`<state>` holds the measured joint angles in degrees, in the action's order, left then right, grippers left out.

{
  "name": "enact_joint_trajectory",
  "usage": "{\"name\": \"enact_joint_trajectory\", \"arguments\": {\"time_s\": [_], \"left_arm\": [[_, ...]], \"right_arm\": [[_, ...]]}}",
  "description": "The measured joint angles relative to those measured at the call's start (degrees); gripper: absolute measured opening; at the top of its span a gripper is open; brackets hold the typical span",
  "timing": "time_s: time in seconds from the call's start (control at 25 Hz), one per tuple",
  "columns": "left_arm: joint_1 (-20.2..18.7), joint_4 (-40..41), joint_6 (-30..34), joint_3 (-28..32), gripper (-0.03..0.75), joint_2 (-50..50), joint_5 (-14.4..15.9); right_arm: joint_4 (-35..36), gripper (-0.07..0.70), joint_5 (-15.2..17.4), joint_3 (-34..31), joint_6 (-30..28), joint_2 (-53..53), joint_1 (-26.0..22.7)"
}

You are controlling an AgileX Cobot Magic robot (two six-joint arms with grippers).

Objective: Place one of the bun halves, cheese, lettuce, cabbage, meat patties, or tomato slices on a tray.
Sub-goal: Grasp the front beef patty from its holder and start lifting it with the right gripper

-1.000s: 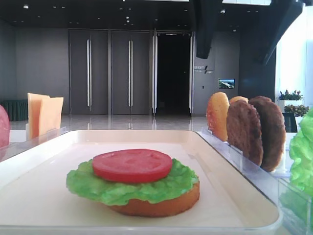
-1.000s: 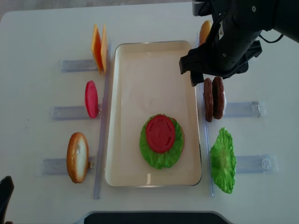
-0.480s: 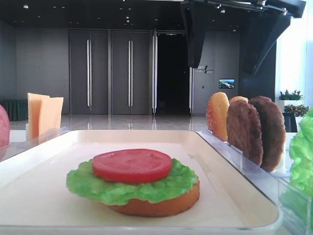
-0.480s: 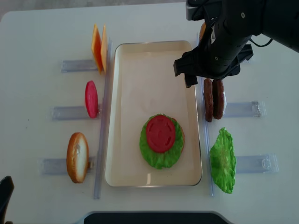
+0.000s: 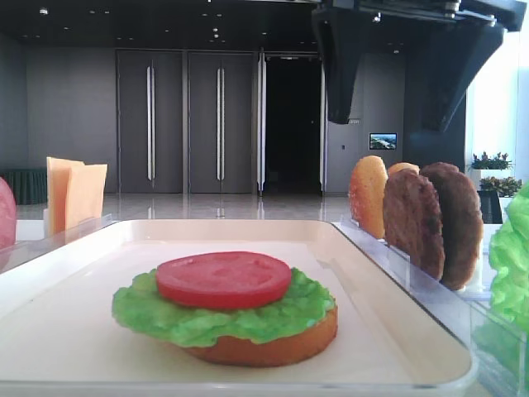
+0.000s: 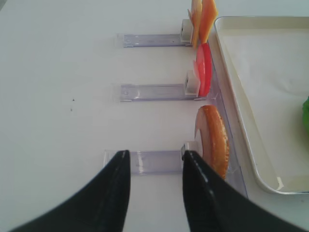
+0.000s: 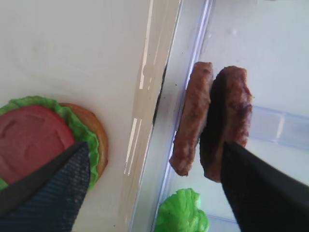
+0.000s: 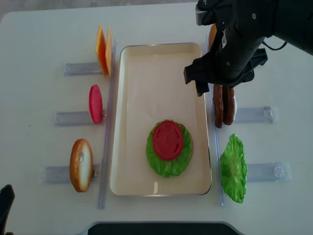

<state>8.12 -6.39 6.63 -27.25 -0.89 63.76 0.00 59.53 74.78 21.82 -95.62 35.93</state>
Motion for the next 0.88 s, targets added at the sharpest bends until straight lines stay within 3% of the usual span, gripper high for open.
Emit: {"name": "enact_joint_trajectory", "arguments": {"time_s": [0.88], "left_arm": [[0.0,0.0,0.0,0.0,0.283,0.0,0.0]], "right_arm": [[-0.46,0.531,-0.52,0.0,-1.58,-7.21,0.0]]}}
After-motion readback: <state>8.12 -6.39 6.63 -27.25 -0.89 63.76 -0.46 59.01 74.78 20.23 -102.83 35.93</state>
